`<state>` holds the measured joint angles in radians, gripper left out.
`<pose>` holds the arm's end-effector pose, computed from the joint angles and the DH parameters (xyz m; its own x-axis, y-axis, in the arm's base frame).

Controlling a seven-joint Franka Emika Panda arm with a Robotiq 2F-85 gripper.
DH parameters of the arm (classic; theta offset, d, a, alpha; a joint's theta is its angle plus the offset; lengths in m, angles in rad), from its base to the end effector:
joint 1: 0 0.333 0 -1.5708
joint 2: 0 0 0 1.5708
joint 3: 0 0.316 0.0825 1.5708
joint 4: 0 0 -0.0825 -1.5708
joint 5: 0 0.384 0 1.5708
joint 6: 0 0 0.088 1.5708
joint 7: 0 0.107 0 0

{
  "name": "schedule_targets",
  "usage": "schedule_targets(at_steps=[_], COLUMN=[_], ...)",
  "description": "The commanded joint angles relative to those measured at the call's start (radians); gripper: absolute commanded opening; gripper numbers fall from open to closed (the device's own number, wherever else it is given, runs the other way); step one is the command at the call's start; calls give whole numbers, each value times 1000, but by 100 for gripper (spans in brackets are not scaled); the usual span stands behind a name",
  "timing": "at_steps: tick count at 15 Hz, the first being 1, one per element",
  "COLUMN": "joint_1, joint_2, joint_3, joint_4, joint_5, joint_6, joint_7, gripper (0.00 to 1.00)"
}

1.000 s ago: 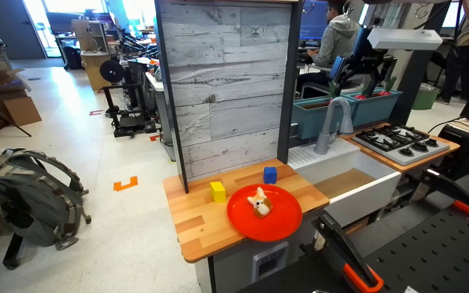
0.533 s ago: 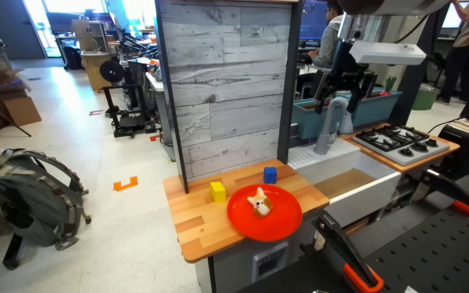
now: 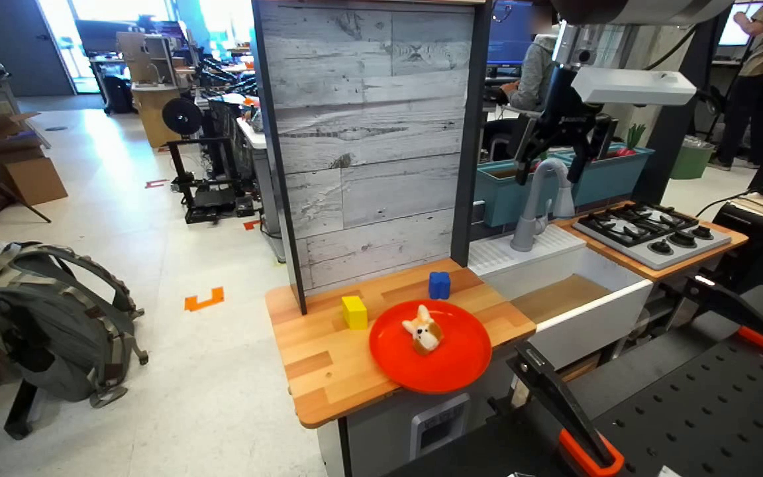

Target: Slide the tap to the center of the sink, remove the toy from the orange plate and put it on the base top

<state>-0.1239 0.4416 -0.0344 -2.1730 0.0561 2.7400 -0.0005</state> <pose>0.5672 -0.0929 0.1980 0.9714 -0.2017 0.1253 -0.2016 -0.9794 -0.0135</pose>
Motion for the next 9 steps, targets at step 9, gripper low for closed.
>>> schedule_targets(at_steps=[9], joint_1=[191], joint_2=[222], joint_3=[7], joint_4=[65], joint_5=[-89], joint_6=[47], joint_7=[37], gripper=[100])
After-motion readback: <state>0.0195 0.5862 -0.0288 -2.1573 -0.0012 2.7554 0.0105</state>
